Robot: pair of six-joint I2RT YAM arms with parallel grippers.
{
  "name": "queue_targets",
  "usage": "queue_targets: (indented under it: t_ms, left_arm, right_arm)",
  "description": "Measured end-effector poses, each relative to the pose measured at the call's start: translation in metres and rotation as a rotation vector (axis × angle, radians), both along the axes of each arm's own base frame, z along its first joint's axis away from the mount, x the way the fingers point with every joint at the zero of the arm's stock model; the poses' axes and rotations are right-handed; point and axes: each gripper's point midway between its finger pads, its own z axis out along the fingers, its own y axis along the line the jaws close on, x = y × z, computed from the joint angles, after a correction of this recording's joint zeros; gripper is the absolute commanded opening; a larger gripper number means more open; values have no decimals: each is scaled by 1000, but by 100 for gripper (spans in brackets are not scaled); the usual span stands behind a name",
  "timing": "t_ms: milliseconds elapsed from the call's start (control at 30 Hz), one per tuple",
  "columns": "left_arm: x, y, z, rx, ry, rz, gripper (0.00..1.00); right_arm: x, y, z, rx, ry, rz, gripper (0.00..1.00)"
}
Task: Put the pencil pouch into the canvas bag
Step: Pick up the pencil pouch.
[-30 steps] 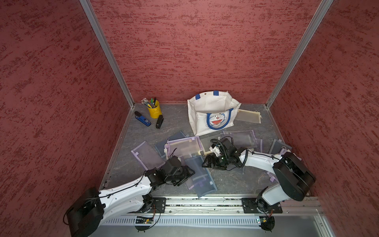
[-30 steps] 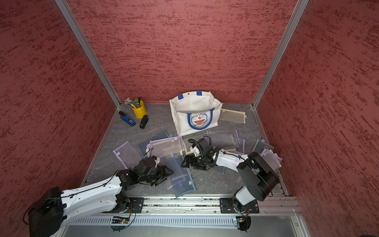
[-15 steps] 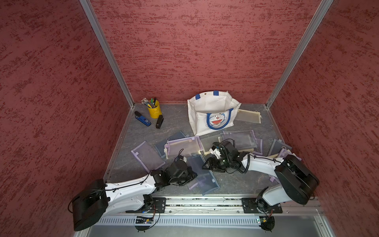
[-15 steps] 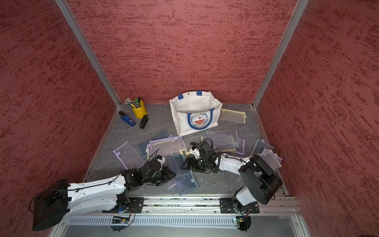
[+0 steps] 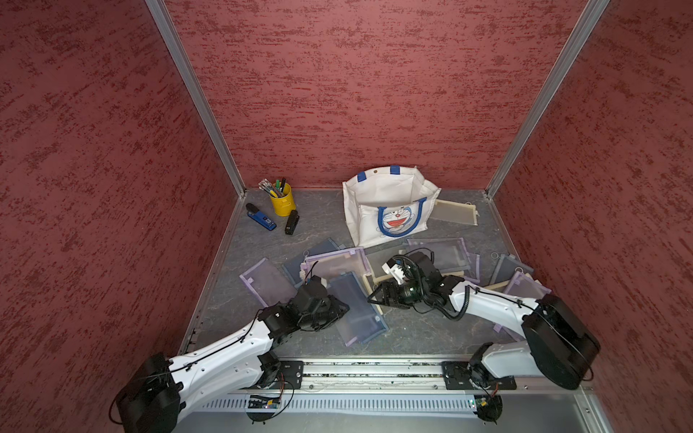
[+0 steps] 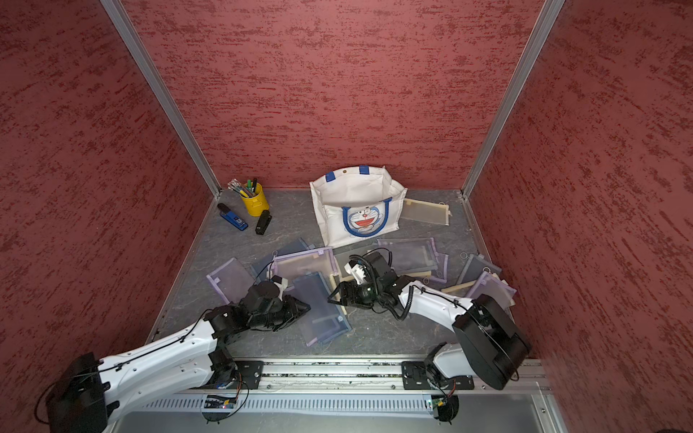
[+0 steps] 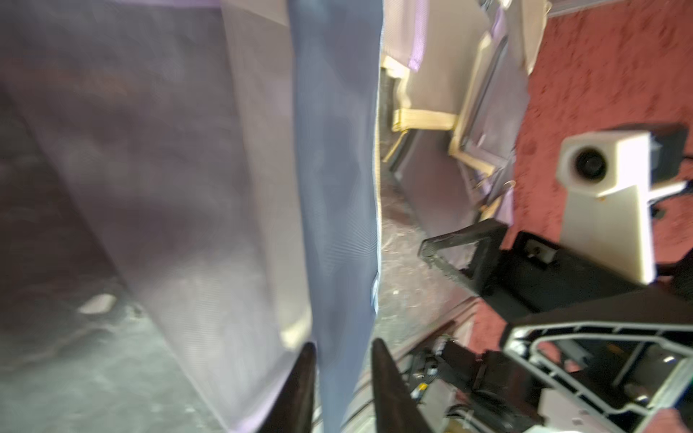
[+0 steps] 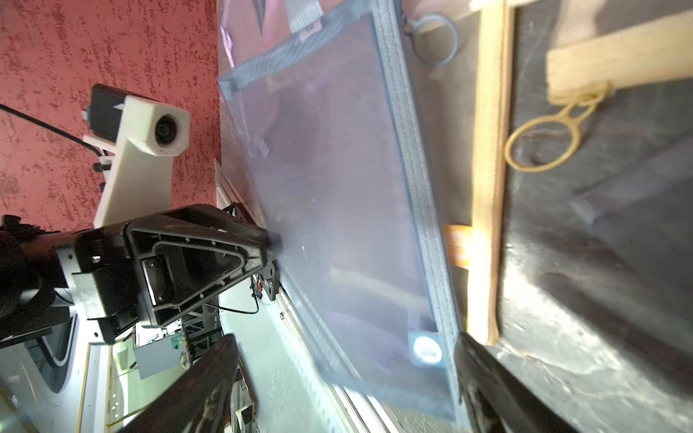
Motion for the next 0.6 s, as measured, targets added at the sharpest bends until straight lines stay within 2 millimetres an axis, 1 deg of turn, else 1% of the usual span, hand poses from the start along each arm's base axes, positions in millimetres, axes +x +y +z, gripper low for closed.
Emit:
queue_targets:
  t_ms: [67,133,267,367,533,600]
  left_arm:
    - [-4,2,-6,10,18,-7,49]
    - [-8,3,-11,18,30,-18,51]
    - [-20,0,-18,25,46,-49,51]
    - [-25,-3,-23,32,55,-63,51]
    - [-21,-5,-27,38,49,-49,50]
    - [-17,-5,-27,33,44,-39,49]
  right_arm:
    - [-1,1,-8,-11,23,6,90]
    - [-2,2,-18,-22,48,13,90]
    - [-5,3,-38,-45,101,28,89]
    - [-7,5,-42,-36,113,42,87]
    - [-7,8,-42,-20,110,56,72]
    - [-7,9,-42,-15,109,59,68]
